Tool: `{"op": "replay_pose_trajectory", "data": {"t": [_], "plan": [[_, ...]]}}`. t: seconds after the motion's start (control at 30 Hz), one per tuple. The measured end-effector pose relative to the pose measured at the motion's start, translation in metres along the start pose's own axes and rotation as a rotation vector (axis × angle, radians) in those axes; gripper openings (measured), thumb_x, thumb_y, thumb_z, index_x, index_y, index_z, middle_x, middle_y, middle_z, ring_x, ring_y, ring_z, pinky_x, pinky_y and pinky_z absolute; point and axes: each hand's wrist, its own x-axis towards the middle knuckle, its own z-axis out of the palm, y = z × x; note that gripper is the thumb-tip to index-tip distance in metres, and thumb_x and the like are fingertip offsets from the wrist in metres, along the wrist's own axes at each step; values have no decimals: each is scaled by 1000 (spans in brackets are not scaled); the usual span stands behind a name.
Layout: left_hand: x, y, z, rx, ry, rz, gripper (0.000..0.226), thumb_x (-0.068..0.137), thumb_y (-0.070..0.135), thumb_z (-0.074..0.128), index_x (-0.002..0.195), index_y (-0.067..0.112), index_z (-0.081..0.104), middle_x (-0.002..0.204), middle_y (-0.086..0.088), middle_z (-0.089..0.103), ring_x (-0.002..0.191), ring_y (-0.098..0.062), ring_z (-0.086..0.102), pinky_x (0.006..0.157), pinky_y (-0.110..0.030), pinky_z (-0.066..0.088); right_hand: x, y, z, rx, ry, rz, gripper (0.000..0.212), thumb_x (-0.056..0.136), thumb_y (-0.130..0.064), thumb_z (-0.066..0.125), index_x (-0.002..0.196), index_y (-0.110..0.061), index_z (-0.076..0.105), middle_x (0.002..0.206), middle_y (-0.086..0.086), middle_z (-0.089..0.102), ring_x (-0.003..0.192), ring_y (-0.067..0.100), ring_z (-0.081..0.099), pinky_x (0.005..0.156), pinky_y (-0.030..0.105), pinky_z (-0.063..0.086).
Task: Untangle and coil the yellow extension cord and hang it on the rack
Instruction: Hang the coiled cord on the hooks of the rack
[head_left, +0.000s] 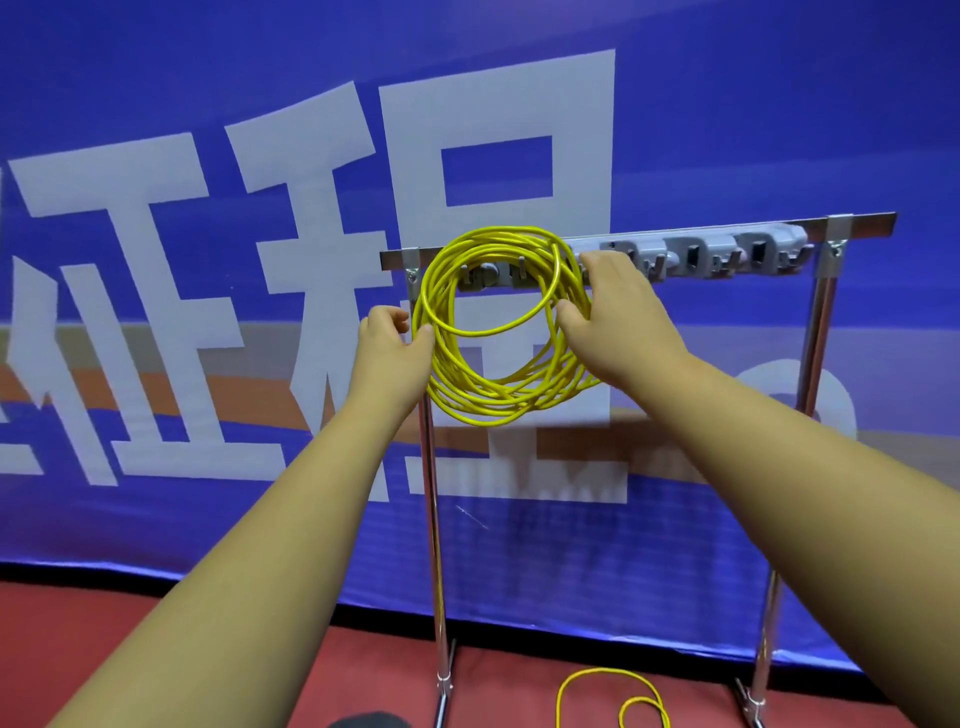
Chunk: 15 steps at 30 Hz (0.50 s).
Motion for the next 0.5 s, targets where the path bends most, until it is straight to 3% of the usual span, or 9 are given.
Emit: {"op": "replay_pose_trajectory", "data": {"t": [0.1, 0.2, 0.27, 0.33, 0.4, 0.5], "plan": [[-28, -16, 8, -7, 2, -112, 32, 101, 34, 61, 126, 15, 54, 124, -3, 58, 102, -16, 59, 65, -14, 38, -27, 7, 6, 62, 33, 21, 38, 94, -27, 59, 129, -12, 57, 139, 13, 53, 132, 36, 49, 109, 52, 45], [-59, -41, 23, -43, -36, -203, 28, 96, 32, 63, 116, 16, 54, 108, -2, 63, 93, -21, 65, 68, -29, 52, -57, 18, 21, 135, 21, 72, 28, 90, -27, 56, 116, -16, 58, 120, 9, 54, 113, 32, 52, 95, 52, 50], [-82, -61, 36, -30, -71, -282, 29, 94, 26, 64, 118, 13, 54, 97, -1, 63, 80, -14, 63, 62, -26, 49, -83, 31, 38, 161, 10, 102, 35, 90, -30, 55, 120, -13, 58, 122, 11, 56, 115, 33, 53, 97, 52, 49], [-107, -83, 51, 22, -176, -380, 24, 94, 22, 61, 115, 13, 53, 90, -2, 63, 69, -14, 60, 54, -25, 45, -115, 47, 59, 171, -14, 162, 47, 92, -28, 58, 134, -7, 56, 134, 14, 55, 126, 34, 53, 107, 49, 46], [-133, -107, 69, 57, -335, -448, 15, 90, 22, 59, 97, 10, 52, 76, 0, 58, 63, -23, 60, 58, -34, 51, -152, 64, 81, 175, -70, 256, 48, 96, -25, 61, 140, -5, 55, 140, 14, 53, 129, 32, 53, 109, 45, 45], [-174, -147, 102, 174, -623, -434, 19, 78, 22, 52, 68, 18, 36, 58, 1, 34, 57, -20, 46, 54, -38, 41, -213, 91, 120, 151, -249, 410, 50, 100, -26, 60, 146, -8, 52, 147, 11, 51, 132, 29, 53, 108, 41, 45]]}}
